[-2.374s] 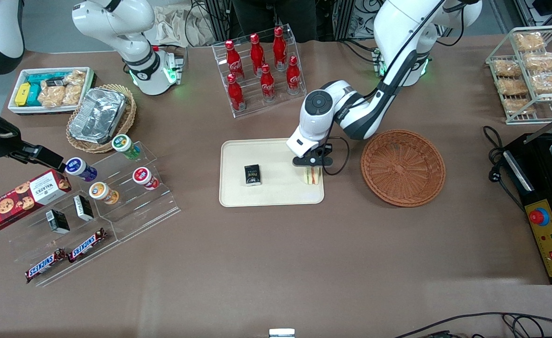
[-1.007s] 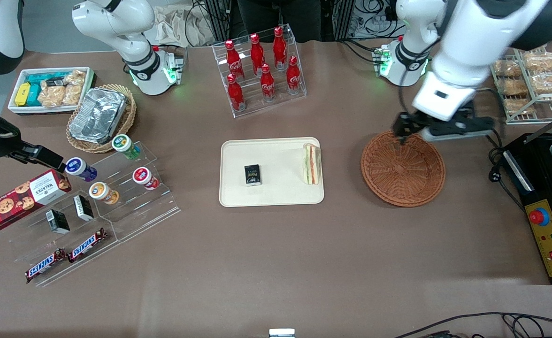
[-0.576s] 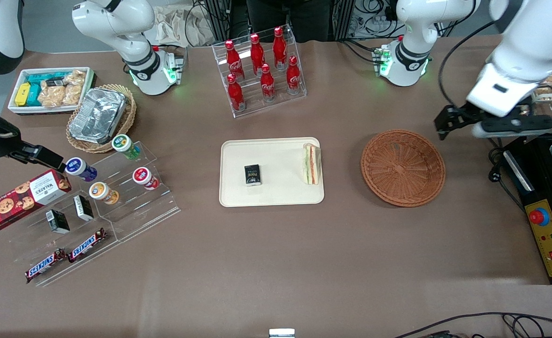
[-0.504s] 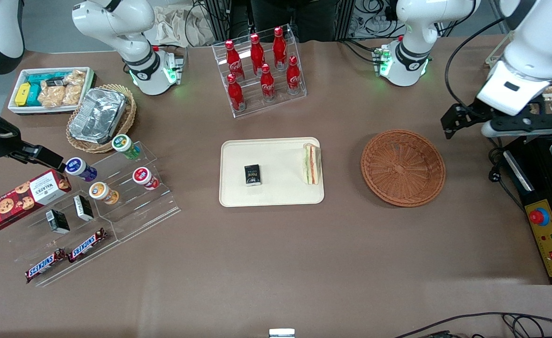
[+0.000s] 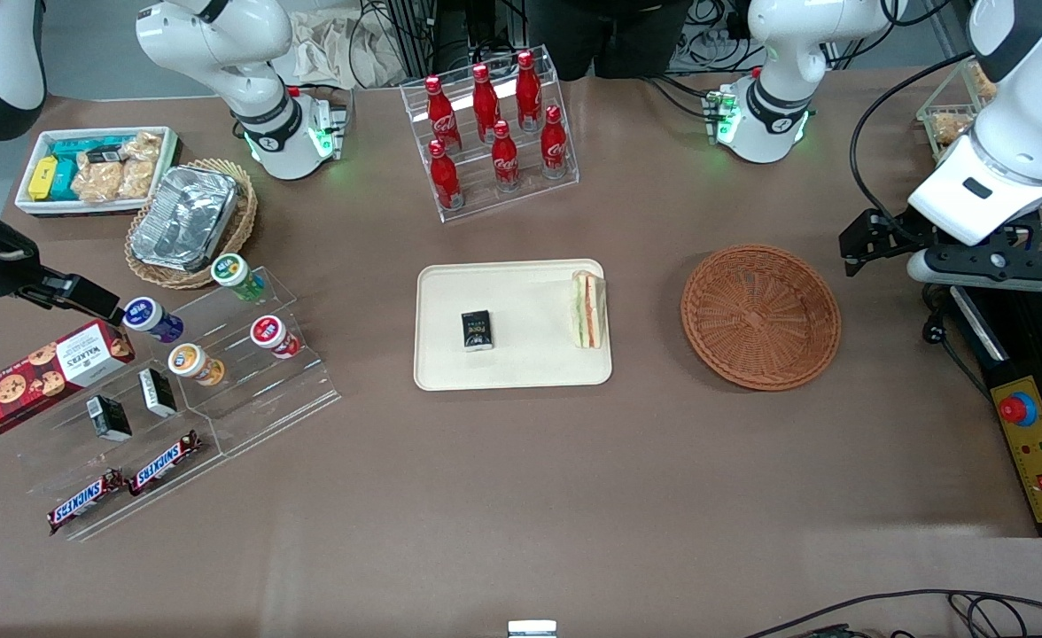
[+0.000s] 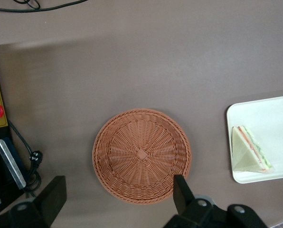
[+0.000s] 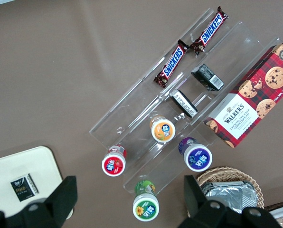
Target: Place sandwich from basket to tray
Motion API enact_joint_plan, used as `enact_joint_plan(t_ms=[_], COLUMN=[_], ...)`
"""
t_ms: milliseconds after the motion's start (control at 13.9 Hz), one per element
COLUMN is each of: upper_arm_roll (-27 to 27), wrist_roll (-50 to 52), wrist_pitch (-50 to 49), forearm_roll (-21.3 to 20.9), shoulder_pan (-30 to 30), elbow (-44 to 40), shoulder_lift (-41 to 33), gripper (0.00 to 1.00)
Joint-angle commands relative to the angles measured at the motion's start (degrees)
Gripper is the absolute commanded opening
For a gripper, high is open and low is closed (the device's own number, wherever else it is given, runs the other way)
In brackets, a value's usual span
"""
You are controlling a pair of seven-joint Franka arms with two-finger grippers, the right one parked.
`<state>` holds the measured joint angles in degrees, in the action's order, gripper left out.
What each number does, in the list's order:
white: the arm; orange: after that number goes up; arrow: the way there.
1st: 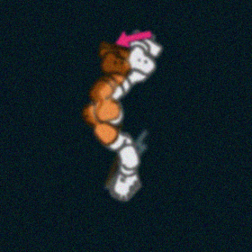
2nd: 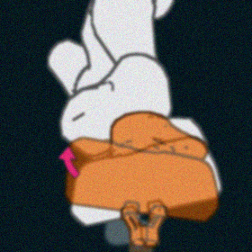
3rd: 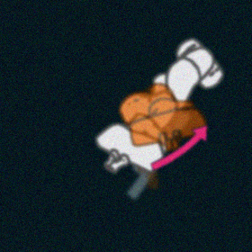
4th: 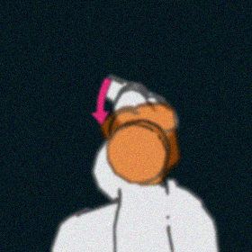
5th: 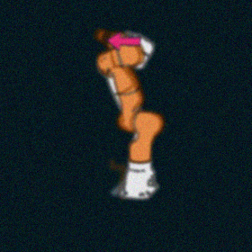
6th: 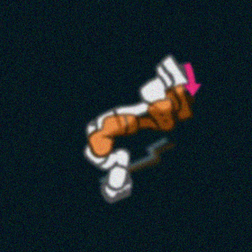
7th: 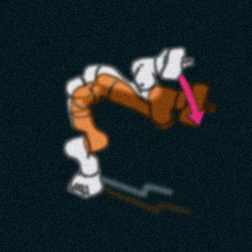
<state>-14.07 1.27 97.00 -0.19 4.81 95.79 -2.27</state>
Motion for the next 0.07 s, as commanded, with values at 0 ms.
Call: enact_joint_plan(t_ms=[0], upper_arm_roll=[1.4], wrist_roll=[-3.0], wrist_pitch=[-1.6], forearm_roll=[-0.5], shoulder_pan=[-0.1], elbow=[-1.7], shoulder_lift=[0.6], gripper=[1.00])
